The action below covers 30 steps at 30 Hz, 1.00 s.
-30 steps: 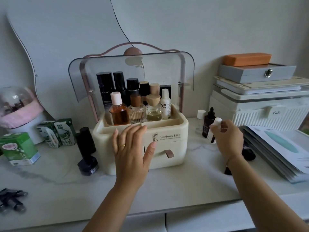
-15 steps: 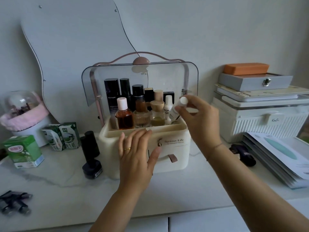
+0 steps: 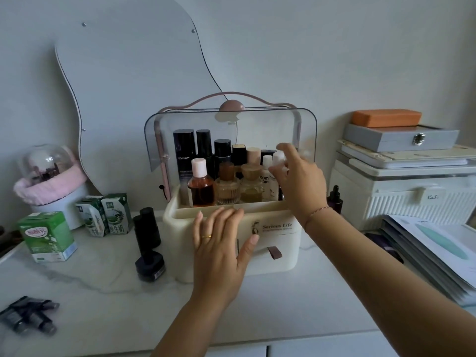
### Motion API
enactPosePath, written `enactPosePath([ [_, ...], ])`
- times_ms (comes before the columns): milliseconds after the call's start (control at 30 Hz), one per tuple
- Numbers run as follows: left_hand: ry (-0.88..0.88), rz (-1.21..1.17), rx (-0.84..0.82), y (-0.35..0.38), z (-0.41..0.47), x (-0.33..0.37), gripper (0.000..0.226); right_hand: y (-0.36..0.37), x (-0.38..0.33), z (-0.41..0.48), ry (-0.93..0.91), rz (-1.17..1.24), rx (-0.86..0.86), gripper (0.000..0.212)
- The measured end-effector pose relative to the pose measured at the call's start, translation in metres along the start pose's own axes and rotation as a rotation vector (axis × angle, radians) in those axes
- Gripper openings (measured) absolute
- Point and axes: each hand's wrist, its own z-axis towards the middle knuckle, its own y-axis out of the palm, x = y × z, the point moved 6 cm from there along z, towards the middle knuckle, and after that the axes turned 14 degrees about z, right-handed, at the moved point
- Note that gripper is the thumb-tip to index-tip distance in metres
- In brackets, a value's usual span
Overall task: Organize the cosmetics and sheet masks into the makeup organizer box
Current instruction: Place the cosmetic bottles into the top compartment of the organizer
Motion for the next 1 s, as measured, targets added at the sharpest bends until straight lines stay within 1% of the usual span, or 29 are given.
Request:
enactPosePath([
  [133, 0.007, 0.004, -0.005, 0.000, -0.001, -0.001, 0.050, 0.009, 0.003, -0.007, -0.021, -0.110, -0.030, 0.040],
  [233, 0.011, 0.010, -0.006, 0.000, 0.000, -0.001, 0.051, 0.011, 0.008, -0.010, 0.002, -0.172, -0.021, 0.041],
  [400, 0.025, 0.027, 0.012, 0.000, -0.001, -0.001, 0.051, 0.010, 0.018, -0.014, 0.047, -0.136, -0.018, 0.050],
  [567, 0.031, 0.047, 0.018, 0.003, -0.001, -0.001, 0.052, 0.008, 0.025, -0.019, 0.056, -0.070, -0.039, 0.047],
  [667, 0.060, 0.077, -0.001, 0.002, -0.002, -0.003, 0.056, 0.002, 0.019, -0.027, 0.024, -0.040, 0.027, 0.051],
  [767, 0.093, 0.076, 0.002, -0.002, -0.009, -0.004, 0.060, -0.003, 0.008, -0.051, -0.024, 0.021, 0.137, 0.047],
  [833, 0.035, -0.016, 0.059, -0.010, -0.021, -0.016, 0.057, -0.001, -0.003, -0.075, -0.049, 0.143, 0.187, 0.043],
  [867, -0.026, -0.066, 0.124, -0.017, -0.030, -0.028, 0.054, 0.002, -0.009, -0.090, -0.068, 0.221, 0.190, 0.039],
  [933, -0.211, -0.145, 0.296, -0.032, -0.050, -0.065, 0.046, 0.014, -0.024, -0.122, -0.103, 0.368, 0.161, 0.027],
  [967, -0.330, -0.184, 0.353, -0.038, -0.058, -0.088, 0.043, 0.022, -0.031, -0.138, -0.107, 0.422, 0.129, 0.020],
  [1000, -0.459, -0.232, 0.377, -0.041, -0.063, -0.112, 0.040, 0.033, -0.034, -0.153, -0.092, 0.468, 0.081, 0.014],
])
